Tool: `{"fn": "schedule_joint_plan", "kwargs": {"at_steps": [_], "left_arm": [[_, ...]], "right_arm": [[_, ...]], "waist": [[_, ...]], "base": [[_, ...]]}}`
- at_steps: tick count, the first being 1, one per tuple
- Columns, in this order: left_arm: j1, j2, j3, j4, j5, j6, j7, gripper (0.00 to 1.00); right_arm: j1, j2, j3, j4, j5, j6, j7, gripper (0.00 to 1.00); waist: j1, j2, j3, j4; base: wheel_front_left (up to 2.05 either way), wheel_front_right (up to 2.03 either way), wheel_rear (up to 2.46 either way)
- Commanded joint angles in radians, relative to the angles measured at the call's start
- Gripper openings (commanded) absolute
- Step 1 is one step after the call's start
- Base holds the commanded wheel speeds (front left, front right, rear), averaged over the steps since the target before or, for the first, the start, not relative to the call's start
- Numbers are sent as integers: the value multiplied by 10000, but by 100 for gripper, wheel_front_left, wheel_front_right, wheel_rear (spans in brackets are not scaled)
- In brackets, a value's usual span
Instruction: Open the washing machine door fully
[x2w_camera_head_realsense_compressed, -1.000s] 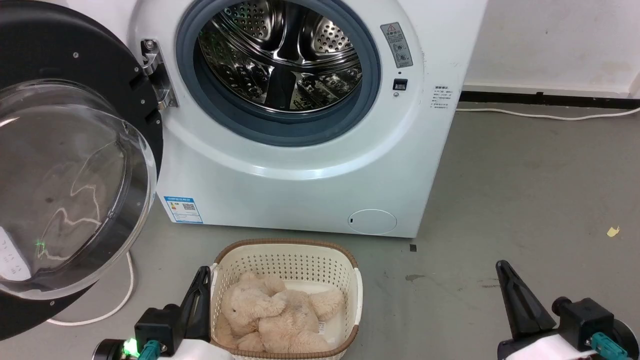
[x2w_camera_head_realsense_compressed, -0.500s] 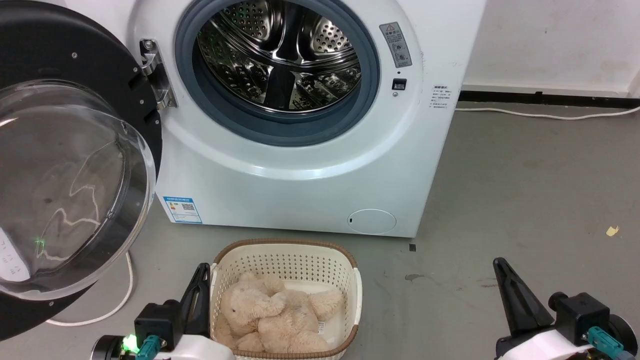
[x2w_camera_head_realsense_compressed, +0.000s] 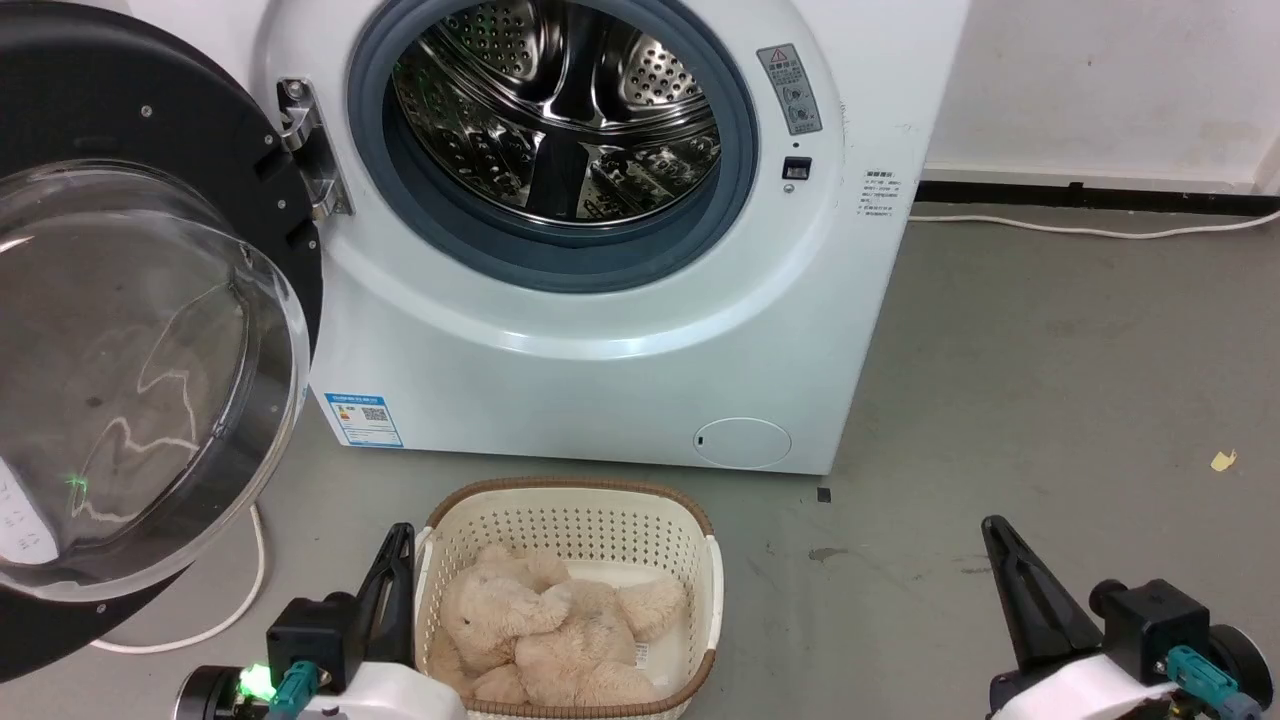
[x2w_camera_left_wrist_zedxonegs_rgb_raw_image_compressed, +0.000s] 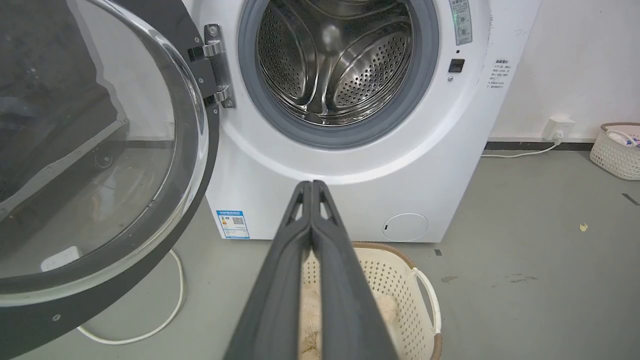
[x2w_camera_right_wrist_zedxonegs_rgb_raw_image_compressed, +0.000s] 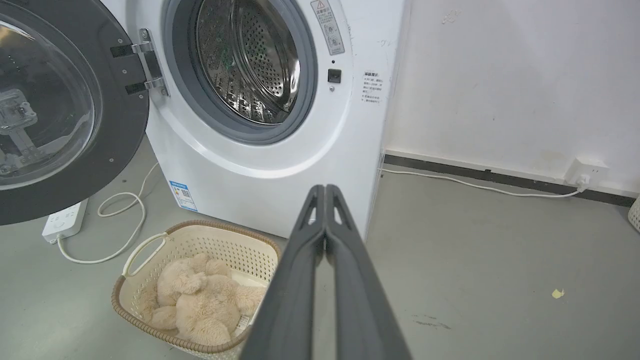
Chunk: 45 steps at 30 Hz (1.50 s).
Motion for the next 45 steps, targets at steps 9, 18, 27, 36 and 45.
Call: {"fn": "schedule_joint_plan", "kwargs": {"at_steps": [9, 18, 27, 36, 45], "left_arm": [[-202, -209, 273, -115, 301, -208, 240, 0], [-236, -345, 480, -165, 518, -352, 424, 0], [-270, -481, 687, -215, 734, -496, 608, 0], [-304, -617, 894, -265, 950, -639, 792, 0], [-339, -753, 1101, -315, 1167, -783, 976, 0]], "right_arm": [[-250, 29, 25, -74, -125, -5, 247, 0], [-306, 32, 36, -90, -195, -6, 413, 0], [-362, 34, 47, -106, -266, -6, 579, 0], [-417, 37, 58, -122, -337, -7, 744, 0], [-473, 40, 68, -138, -408, -7, 911, 0]], "waist": [[0, 0, 3, -14], [0, 0, 5, -27], [0, 0, 7, -41], [0, 0, 9, -54], [0, 0, 12, -67]], "base": [[0, 0, 0], [0, 0, 0], [0, 0, 0], [0, 0, 0], [0, 0, 0]]}}
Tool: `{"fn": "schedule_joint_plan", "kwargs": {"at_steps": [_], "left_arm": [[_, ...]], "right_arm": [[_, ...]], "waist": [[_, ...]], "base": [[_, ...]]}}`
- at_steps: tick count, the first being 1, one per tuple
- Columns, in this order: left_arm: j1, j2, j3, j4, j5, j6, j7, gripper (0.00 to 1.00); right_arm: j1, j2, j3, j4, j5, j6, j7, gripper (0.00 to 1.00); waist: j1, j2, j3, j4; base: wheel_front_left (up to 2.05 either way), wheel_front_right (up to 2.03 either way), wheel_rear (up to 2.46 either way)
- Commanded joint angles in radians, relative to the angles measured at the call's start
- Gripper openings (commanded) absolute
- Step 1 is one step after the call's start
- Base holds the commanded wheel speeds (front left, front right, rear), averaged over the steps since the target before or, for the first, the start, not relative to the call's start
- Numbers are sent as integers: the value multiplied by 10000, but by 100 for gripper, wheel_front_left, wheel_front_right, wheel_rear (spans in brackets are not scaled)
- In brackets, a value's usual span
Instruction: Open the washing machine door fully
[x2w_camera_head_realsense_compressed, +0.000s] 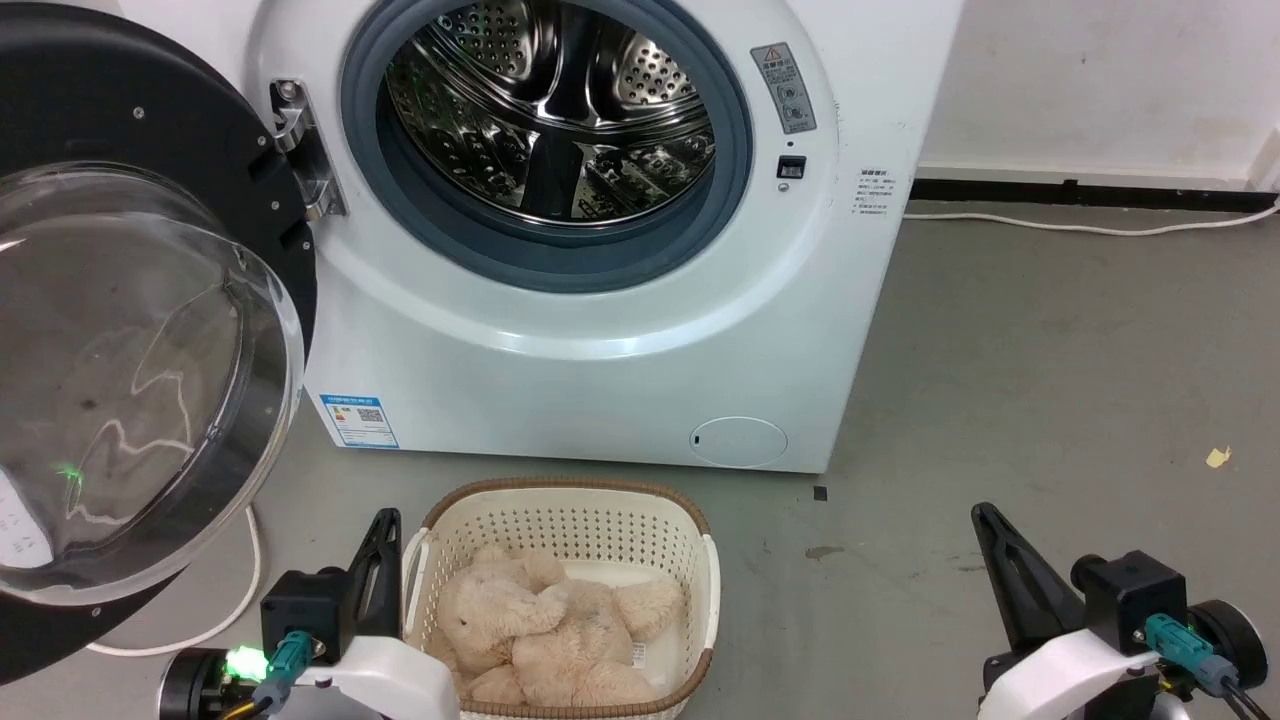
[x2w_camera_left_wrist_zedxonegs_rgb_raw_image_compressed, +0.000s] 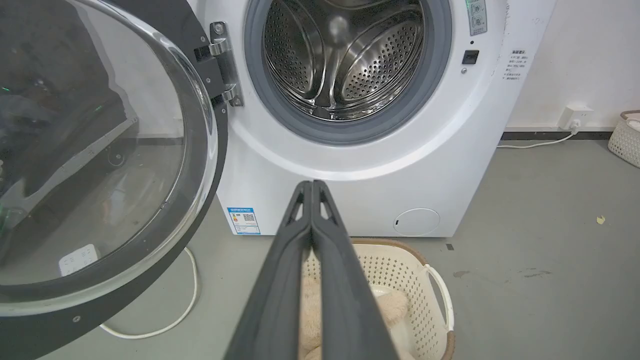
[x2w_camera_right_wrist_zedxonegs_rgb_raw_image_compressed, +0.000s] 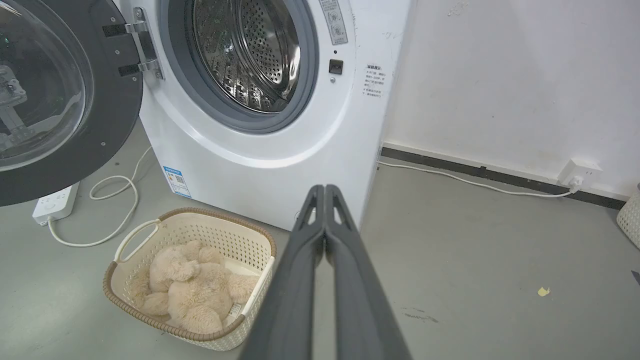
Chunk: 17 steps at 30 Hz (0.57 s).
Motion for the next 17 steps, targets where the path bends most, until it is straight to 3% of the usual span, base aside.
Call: {"fn": "schedule_joint_plan", "kwargs": {"at_steps": [1, 17], "left_arm": [[-147, -67, 84, -60, 120, -81, 67, 0], [-158, -110, 151, -76, 189, -128, 126, 0]], "right_arm": [[-121, 39, 5, -48, -63, -7, 44, 0], [-139, 40, 9, -53, -85, -7, 97, 0]], "waist": [[0, 0, 0, -2], [0, 0, 1, -6]], "base": [[0, 0, 0], [0, 0, 0]]}}
